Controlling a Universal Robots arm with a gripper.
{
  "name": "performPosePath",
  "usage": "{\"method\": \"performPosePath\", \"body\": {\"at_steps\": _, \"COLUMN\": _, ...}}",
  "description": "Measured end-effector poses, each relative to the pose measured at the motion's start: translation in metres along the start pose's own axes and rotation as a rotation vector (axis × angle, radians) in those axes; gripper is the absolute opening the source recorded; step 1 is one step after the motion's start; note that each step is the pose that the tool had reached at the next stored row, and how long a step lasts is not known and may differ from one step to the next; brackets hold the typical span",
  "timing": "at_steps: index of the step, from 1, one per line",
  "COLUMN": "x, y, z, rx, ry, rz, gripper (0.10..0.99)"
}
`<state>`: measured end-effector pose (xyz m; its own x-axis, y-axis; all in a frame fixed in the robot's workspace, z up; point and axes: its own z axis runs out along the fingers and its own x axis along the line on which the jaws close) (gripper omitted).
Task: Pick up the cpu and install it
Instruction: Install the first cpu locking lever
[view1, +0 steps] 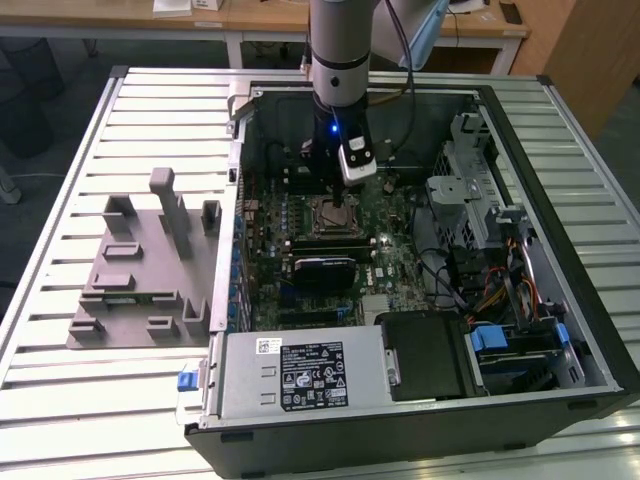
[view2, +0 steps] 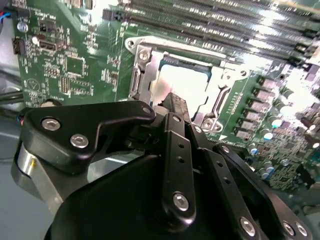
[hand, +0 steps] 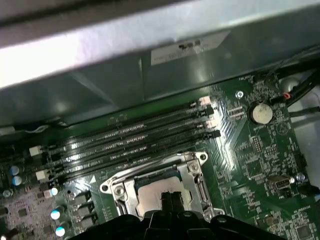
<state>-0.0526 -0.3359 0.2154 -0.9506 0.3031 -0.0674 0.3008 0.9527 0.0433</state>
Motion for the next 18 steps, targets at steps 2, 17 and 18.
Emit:
{"method": "performPosePath", "body": {"at_steps": 2, "x": -0.0002, "y": -0.0006, "z": 0.0002, "rx": 0.013, "ry": -0.0004, "rz": -0.002, "gripper": 0.106}}
{"method": "performPosePath", "body": {"at_steps": 17, "x": -0.0013, "y": -0.0004, "z": -0.0152, "rx": 0.024, "ry": -0.0019, "rz": -0.072, "gripper": 0.106}}
{"method": "performPosePath", "body": {"at_steps": 18, "x": -0.0013, "y": -0.0004, "z": -0.0156, "rx": 0.024, "ry": -0.0019, "rz": -0.072, "gripper": 0.106}}
